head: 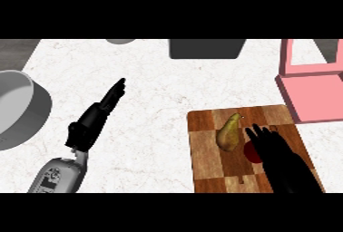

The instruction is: Pick the can from the cutting board and place it in the cardboard box

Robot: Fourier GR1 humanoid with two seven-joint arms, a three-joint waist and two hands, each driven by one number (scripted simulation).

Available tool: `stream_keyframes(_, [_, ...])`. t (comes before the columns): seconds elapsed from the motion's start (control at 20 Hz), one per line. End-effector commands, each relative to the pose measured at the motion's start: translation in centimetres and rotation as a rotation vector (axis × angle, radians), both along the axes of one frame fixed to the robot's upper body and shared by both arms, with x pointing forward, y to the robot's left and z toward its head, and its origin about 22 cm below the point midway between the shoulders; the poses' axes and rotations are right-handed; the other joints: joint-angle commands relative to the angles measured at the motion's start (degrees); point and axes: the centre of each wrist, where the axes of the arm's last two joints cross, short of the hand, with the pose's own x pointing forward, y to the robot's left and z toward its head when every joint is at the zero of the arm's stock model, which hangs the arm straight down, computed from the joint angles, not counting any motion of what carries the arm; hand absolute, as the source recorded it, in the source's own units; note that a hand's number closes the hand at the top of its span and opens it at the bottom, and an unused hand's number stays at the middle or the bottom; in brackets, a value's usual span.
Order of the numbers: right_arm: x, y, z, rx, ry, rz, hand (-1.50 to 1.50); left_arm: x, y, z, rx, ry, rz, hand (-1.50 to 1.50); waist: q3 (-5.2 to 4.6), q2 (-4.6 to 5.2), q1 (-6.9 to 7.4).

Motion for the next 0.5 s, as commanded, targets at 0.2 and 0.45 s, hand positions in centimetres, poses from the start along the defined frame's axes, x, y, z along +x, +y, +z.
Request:
stream_keyframes(0.2, [1.8, 1.6, -0.7, -0.033, 0.074, 0.005, -1.5, 1.3, 0.3, 0.8, 0.001, -0.014, -0.001, 0.0, -0.01, 0.02, 0.06])
stream_keyframes(0.45, [2.5, 0.1, -3.2, -0.037, 0.078, -0.022, -1.5, -0.7, -0.3, 0.4, 0.016, -0.005, 0.002, 0.0, 0.0, -0.01, 0.1])
